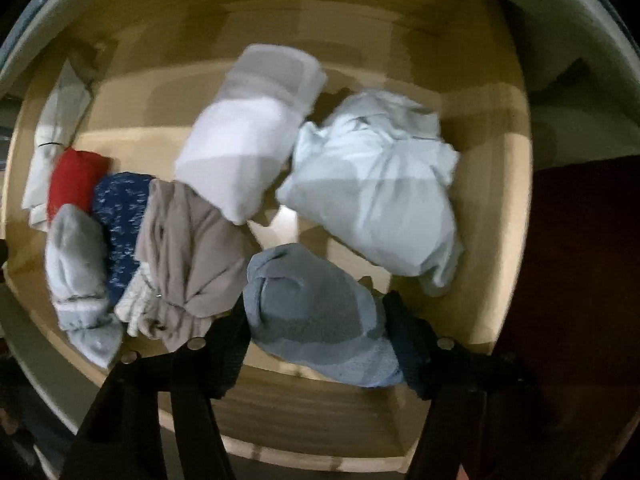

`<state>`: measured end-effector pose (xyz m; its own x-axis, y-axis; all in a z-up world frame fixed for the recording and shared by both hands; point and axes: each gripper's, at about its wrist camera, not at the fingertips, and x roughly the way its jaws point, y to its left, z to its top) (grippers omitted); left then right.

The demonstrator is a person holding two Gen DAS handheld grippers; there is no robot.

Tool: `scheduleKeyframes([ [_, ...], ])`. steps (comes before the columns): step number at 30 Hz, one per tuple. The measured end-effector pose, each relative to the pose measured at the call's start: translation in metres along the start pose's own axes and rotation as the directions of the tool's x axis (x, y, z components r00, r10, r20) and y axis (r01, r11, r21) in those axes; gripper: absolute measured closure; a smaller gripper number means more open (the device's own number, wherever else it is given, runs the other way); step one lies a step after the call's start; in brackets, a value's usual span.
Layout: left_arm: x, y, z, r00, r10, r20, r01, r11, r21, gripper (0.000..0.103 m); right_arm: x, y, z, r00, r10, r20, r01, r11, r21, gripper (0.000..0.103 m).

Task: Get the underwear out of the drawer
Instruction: 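Move the right tool back over the open drawer toward the grey-blue sock, then grasp the grey-blue sock with the right tool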

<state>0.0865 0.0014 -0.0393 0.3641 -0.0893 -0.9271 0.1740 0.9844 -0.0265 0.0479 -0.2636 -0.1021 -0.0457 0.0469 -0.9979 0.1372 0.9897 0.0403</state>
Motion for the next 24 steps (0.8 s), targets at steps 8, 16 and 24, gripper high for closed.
scheduleKeyframes([
  [8,0.001,0.0,-0.001,1.0,-0.002,-0.005,0.002,1.0,0.003,0.047,-0.011,0.024,-0.009,1.0,0.015,-0.016,-0.017,0.994,-0.105,0.023],
  [16,0.005,0.001,-0.001,0.999,-0.015,-0.036,0.015,1.0,0.011,0.047,0.005,0.066,-0.024,0.992,-0.125,-0.009,0.119,0.964,-0.238,0.026],
  [24,0.019,-0.005,-0.001,0.992,-0.052,-0.115,0.055,0.998,0.018,0.047,0.006,0.075,-0.024,0.99,-0.142,0.021,0.144,0.978,-0.153,0.056],
])
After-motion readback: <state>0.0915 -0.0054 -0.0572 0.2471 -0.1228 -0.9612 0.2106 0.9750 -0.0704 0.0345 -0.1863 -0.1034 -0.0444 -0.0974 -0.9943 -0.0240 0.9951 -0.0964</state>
